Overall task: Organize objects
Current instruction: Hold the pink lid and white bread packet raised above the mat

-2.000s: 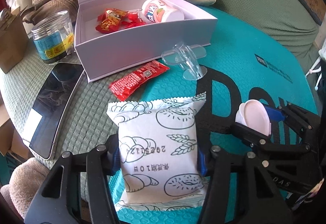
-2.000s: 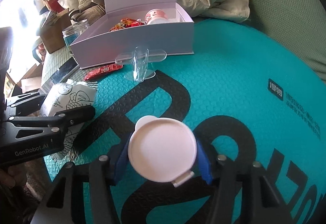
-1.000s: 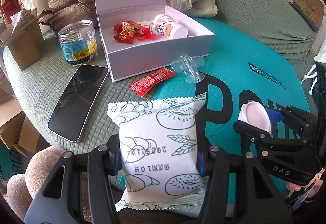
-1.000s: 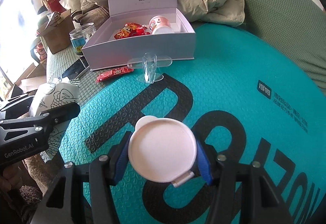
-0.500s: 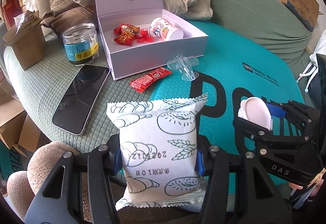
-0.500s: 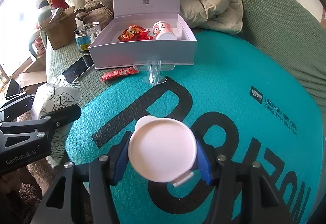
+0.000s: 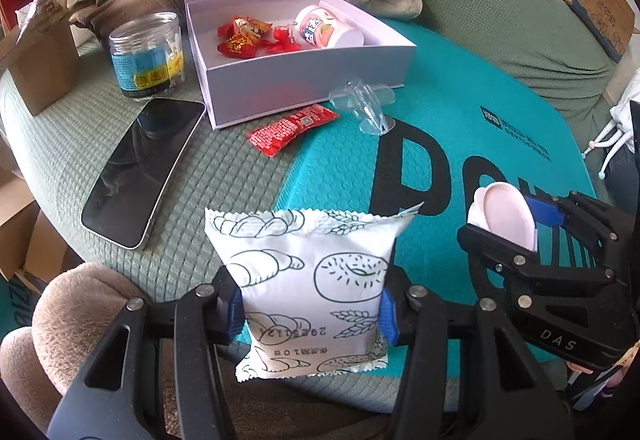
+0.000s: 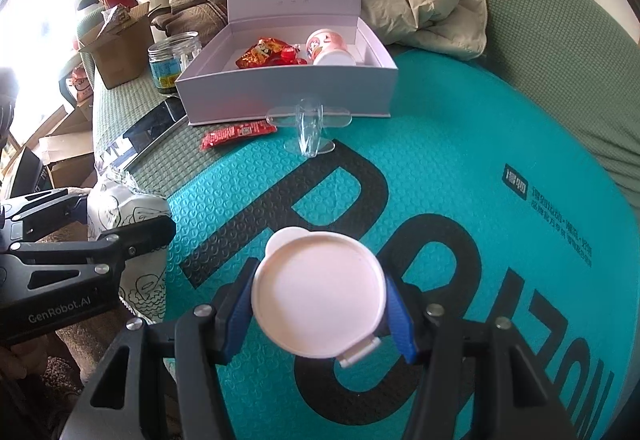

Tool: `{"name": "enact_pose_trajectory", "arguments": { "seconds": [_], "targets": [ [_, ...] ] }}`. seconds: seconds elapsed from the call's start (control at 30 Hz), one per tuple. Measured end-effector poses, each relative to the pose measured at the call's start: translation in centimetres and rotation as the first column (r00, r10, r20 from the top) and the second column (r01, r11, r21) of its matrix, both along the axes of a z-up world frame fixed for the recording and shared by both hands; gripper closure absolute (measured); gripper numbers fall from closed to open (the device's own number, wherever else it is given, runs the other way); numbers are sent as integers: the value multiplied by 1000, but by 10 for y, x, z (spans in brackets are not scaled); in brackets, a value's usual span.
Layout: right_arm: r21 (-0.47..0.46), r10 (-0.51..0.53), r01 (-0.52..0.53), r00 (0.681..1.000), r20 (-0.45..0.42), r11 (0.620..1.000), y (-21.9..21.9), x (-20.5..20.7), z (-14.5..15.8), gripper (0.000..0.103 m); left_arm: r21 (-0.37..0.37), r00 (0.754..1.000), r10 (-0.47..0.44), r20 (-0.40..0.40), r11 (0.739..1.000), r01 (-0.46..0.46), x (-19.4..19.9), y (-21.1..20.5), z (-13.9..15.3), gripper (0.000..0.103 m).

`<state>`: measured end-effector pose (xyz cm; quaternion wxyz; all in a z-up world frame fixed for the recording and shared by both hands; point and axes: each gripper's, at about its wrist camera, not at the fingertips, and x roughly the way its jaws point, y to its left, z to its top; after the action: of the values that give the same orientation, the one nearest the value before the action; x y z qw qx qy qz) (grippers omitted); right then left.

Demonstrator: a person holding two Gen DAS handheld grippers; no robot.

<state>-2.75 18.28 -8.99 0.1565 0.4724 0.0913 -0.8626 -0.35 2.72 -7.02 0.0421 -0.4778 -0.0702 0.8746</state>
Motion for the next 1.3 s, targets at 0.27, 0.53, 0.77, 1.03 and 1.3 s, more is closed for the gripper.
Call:
{"name": "enact_pose_trajectory", "arguments": {
  "seconds": [0.27,0.53,0.77,1.03,1.3],
  "targets": [
    [-10,2,-2,999,41,1000,2,-2,-12,44,22,997,-2,74,1000,1,-8,1,-18,53],
    [-17,24,-23,999,27,1000,1,-4,-7,44,-21,1000,-8,18,1000,8,-7,4,0,55],
    [-26,56,-56,998,-10,998,-2,-4,8,44,-60,1000,-2,-16,998,1,-4,5,19,56],
    [-44,104,-107,992,-67,993,-7,1,33,44,-73,999,23,-46,997,-27,2,-1,40,56],
    [-59,158,-164,982,-99,985,-16,0,50,44,-90,996,39,-86,995,-47,8,-3,60,56]
  ]
}}
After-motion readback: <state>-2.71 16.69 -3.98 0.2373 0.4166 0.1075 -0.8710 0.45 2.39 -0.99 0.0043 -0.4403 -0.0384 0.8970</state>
